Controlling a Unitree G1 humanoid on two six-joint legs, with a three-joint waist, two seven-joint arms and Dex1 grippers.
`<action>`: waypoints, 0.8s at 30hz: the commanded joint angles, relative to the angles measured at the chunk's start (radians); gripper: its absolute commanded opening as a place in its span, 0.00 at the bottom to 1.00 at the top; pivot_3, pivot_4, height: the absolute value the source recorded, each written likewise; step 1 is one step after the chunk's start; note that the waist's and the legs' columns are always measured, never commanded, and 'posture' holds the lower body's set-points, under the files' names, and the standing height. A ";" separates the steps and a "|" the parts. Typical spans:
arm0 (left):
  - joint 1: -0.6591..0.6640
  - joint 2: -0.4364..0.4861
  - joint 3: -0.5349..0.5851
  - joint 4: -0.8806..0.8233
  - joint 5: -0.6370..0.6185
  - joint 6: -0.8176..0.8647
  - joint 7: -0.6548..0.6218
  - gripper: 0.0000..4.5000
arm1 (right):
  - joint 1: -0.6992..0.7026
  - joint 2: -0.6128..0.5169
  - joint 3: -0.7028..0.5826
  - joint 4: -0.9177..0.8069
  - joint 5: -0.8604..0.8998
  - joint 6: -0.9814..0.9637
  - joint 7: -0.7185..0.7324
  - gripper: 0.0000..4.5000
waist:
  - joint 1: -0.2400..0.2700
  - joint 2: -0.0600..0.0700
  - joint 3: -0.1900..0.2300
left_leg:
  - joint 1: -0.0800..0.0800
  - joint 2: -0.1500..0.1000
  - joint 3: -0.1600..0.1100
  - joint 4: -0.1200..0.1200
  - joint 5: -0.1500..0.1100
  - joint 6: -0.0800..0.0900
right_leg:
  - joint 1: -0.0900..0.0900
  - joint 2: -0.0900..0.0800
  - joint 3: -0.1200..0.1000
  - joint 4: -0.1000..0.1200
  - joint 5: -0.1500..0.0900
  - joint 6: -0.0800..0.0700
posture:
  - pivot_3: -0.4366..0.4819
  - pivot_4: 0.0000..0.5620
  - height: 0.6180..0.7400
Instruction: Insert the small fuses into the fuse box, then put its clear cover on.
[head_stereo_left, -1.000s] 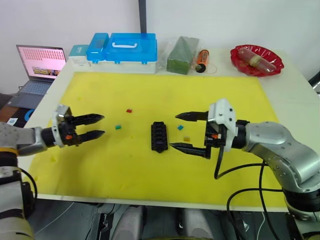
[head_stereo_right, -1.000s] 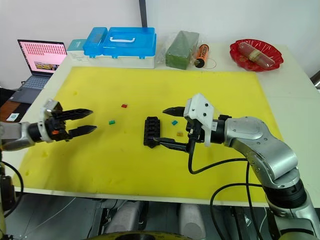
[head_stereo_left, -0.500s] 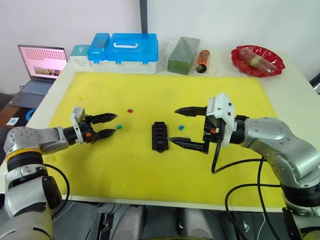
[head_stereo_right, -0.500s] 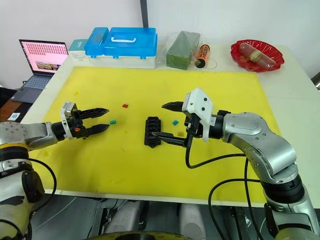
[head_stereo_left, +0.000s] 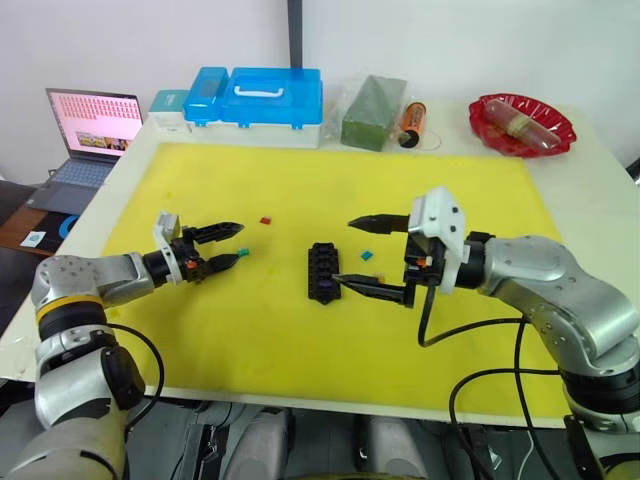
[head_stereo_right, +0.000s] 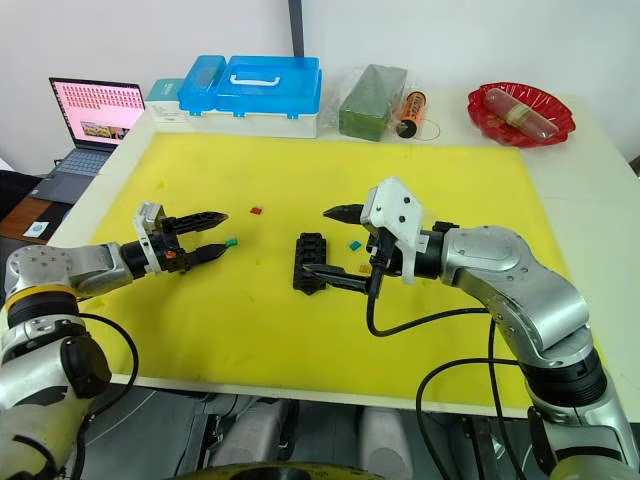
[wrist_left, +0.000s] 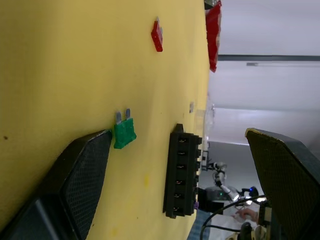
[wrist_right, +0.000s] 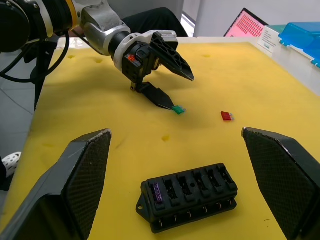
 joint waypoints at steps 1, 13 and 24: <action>0.012 -0.014 -0.040 0.004 0.062 -0.028 0.015 1.00 | -0.022 0.008 -0.006 -0.019 0.003 -0.012 -0.003 0.99 | 0.004 0.000 0.000 | 0.000 0.000 0.000 0.000 0.000 0.000 | 0.000 0.000 0.000 0.000 0.000 0.000 | 0.48 0.27 1.00; 0.071 -0.029 -0.060 -0.026 0.148 -0.073 0.043 0.11 | -0.029 0.022 0.008 -0.011 -0.004 -0.012 -0.011 1.00 | -0.005 0.002 -0.001 | 0.001 0.000 0.000 -0.001 0.000 0.000 | 0.000 0.000 0.000 0.000 0.000 0.000 | 0.48 0.27 1.00; 0.014 0.068 -0.115 -0.153 0.070 0.054 -0.114 0.01 | -0.060 0.089 -0.020 -0.002 0.013 -0.042 -0.038 1.00 | -0.026 0.005 -0.011 | 0.003 0.001 0.000 -0.002 0.000 0.000 | 0.000 0.001 0.001 0.002 0.000 0.000 | 0.48 0.27 1.00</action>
